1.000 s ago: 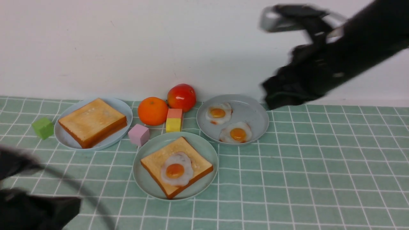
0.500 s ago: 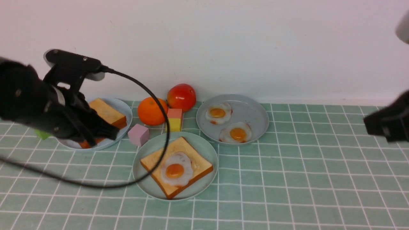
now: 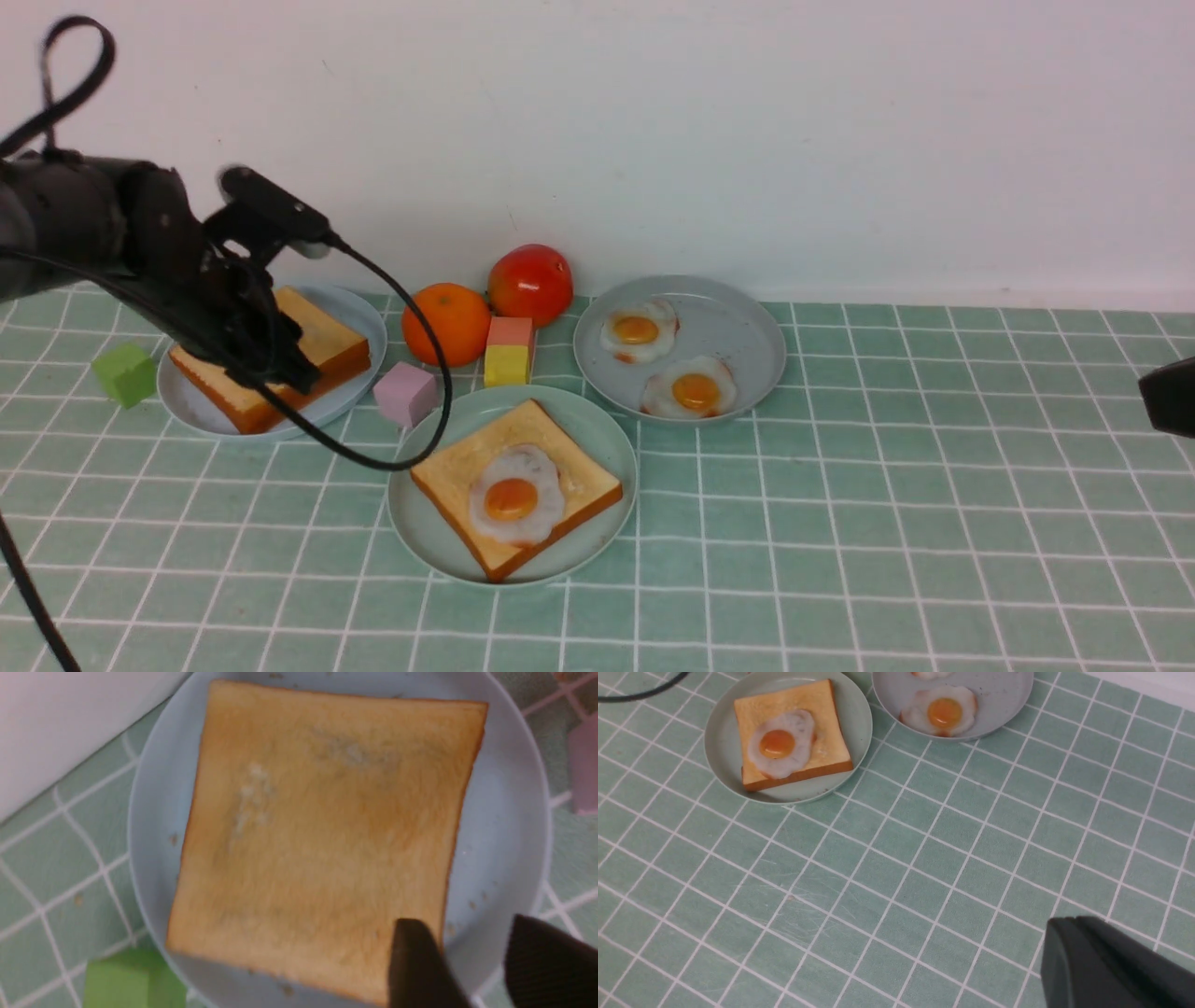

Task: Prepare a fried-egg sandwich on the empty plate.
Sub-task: Use the left arm to grab a slice of bread, then use the left arm to place a slice of bread on the fried egg in the middle

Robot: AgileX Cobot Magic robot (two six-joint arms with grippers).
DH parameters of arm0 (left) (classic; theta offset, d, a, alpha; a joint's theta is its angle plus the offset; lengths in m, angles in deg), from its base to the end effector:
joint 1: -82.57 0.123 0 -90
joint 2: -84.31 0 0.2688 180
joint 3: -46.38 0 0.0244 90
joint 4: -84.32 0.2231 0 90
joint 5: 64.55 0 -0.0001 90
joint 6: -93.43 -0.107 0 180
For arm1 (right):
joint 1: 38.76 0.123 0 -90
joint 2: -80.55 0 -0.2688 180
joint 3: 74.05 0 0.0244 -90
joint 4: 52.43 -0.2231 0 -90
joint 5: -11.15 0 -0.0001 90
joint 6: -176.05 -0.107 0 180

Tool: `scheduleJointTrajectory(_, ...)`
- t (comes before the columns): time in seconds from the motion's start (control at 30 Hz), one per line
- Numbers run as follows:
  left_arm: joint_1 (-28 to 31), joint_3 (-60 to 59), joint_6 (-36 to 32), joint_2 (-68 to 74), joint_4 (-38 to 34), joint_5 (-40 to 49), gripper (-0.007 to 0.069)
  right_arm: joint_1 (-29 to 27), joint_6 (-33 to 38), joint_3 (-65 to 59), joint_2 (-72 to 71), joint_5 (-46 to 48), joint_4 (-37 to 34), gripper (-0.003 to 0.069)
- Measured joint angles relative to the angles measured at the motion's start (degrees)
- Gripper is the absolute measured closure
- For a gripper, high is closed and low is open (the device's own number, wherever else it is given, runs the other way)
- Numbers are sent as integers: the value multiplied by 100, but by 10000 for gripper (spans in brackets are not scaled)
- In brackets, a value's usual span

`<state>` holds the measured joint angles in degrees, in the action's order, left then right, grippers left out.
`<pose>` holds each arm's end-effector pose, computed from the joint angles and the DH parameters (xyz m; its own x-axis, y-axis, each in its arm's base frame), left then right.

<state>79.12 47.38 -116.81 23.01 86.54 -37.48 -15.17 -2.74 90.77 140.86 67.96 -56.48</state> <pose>0.3990 -0.0222 0.1892 -0.6630 0.5740 -0.4806 0.4769 0.8187 0.3199 0.1402 0.0681 0.3642 -0.6236 -0.2531 -0.7396 -0.4287 0.9019 0.0528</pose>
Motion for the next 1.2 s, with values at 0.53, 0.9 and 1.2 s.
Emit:
scheduleJointTrajectory(0.53,0,44,-95,687,318,-902,281,-5,0,0,0,104,-330,648)
scheduleJointTrajectory(0.9,-5,65,-118,466,313,-452,484,-5,7,0,0,231,-603,636)
scheduleJointTrajectory(1.2,-186,48,-113,-419,172,170,516,-5,7,0,0,301,-607,627)
